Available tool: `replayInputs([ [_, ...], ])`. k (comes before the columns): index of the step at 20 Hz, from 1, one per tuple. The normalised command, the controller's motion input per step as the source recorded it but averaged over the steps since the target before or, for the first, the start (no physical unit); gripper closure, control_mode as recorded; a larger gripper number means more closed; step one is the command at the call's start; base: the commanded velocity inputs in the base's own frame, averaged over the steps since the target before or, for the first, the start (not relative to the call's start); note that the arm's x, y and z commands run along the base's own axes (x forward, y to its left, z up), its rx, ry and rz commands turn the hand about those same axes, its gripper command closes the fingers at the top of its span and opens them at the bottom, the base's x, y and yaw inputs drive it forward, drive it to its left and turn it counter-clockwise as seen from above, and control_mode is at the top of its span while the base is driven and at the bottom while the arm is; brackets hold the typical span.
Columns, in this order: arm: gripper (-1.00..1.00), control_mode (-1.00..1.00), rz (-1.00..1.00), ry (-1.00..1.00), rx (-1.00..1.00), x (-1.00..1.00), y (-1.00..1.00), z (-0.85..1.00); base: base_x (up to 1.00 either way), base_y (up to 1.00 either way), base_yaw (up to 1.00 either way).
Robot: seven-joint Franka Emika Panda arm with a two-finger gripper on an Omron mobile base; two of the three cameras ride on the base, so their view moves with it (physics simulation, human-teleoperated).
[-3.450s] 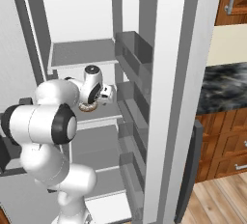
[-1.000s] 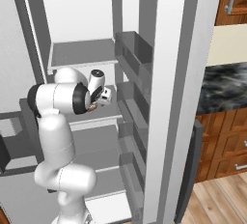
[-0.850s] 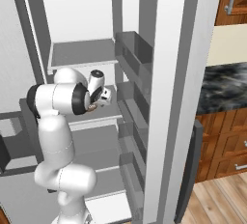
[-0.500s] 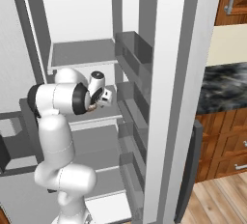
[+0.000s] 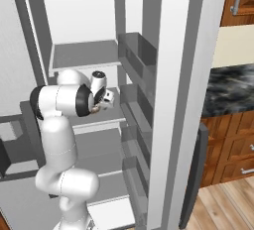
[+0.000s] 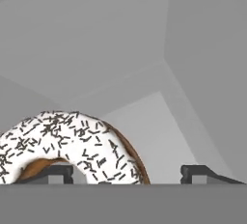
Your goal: Take the cake and donut from the fridge and place them on the empty tray on the dining counter.
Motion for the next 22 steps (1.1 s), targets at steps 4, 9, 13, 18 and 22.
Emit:
replayInputs([
  [4, 1.00, -1.00, 0.00, 0.14, -0.04, -0.75, 0.45, -1.00, 0.00, 0.00, 0.00],
  [9, 1.00, -1.00, 0.02, 0.09, -0.03, -0.96, 0.15, -1.00, 0.00, 0.00, 0.00],
  [13, 1.00, -1.00, 0.01, 0.02, 0.00, -1.00, -0.01, -0.98, 0.00, 0.00, 0.00],
  [18, 1.00, -1.00, -0.01, 0.09, 0.17, -0.57, -0.39, 0.33, 0.00, 0.00, 0.00],
  [22, 1.00, -1.00, -0.01, 0.17, 0.29, -0.40, -0.51, 0.98, 0.00, 0.00, 0.00],
])
